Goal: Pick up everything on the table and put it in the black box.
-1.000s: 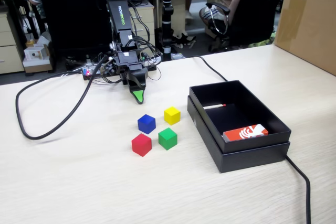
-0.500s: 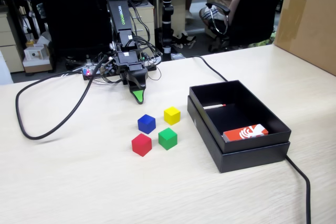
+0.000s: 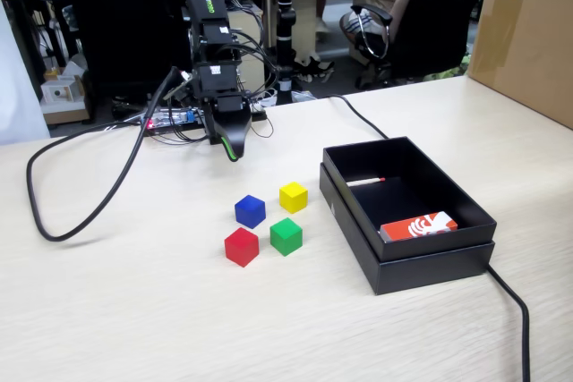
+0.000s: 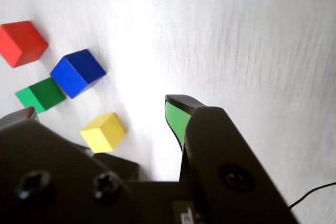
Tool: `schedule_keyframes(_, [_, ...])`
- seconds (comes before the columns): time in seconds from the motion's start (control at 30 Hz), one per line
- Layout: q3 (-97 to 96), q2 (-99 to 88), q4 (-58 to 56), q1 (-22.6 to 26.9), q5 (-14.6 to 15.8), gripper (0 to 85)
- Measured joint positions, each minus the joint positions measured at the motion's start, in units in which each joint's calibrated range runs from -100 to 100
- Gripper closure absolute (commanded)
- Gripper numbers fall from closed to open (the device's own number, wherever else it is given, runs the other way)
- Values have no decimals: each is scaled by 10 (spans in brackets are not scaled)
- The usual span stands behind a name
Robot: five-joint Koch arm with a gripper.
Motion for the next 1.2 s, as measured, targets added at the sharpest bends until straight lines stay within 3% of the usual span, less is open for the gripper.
schedule_keyframes(0.37, [233, 330, -91, 1, -11, 410])
schedule_keyframes(0.6, [297, 458, -95, 2, -32, 408])
schedule_keyframes(0.9, [324, 563, -95, 4, -33, 418])
schedule_keyframes(0.97, [336, 586, -95, 3, -34, 435])
schedule_keyframes(1.2, [359, 630, -83, -2, -33, 693])
